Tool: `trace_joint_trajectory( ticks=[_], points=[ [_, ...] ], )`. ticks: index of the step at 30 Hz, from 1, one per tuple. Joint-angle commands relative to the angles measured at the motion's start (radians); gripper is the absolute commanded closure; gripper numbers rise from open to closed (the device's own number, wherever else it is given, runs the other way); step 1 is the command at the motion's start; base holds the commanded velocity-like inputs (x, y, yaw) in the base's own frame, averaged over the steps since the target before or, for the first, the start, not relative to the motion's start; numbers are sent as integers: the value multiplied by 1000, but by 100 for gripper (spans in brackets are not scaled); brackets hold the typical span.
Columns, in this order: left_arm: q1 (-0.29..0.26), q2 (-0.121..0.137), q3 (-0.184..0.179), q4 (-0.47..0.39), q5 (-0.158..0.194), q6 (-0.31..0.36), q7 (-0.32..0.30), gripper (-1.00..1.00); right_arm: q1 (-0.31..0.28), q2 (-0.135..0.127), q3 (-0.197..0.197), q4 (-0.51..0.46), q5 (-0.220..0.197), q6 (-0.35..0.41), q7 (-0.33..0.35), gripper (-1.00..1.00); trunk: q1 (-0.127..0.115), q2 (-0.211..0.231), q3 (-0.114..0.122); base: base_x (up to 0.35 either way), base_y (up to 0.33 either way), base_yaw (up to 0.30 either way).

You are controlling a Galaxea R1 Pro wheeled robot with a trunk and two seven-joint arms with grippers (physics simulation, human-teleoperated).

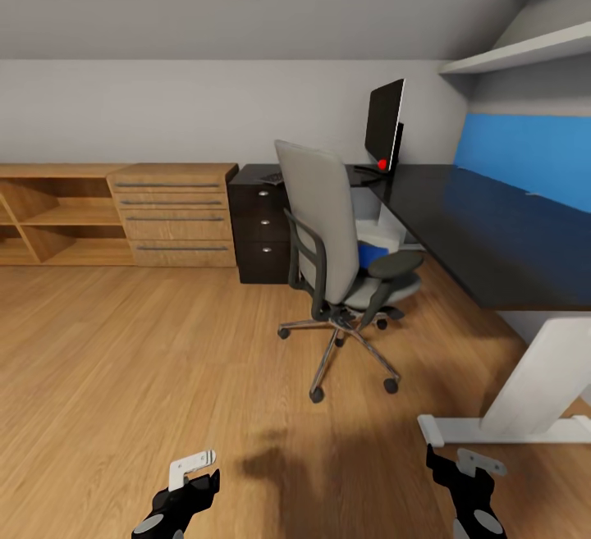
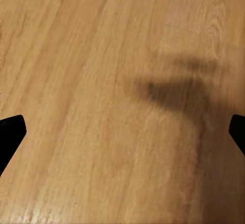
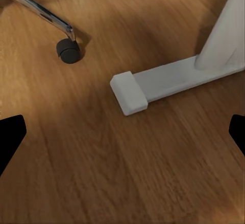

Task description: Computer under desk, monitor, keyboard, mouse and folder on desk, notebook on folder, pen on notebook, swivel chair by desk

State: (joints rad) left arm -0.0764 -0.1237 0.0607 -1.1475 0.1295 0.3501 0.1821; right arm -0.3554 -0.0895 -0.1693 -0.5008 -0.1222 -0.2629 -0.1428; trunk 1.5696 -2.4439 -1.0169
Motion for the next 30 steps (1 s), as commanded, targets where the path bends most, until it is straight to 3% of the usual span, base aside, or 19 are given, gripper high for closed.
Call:
trace_joint_trajectory(
  ticks=[1,14,22,30],
  points=[
    [0,-1,1,-1,10,4,5,-100,0,0,2,1,-10,-5,0,-100,-4,7,2,0,0,0],
    [0,0,1,1,11,4,4,-100,0,0,3,20,-8,-4,0,-100,-4,7,2,0,0,0],
    [0,0,0,4,11,4,6,-100,0,0,4,22,-8,-4,0,-100,-35,63,27,0,0,0],
    [0,-1,-1,6,12,4,5,-100,0,0,4,20,-8,-4,0,-100,-35,63,27,0,0,0]
  ],
)
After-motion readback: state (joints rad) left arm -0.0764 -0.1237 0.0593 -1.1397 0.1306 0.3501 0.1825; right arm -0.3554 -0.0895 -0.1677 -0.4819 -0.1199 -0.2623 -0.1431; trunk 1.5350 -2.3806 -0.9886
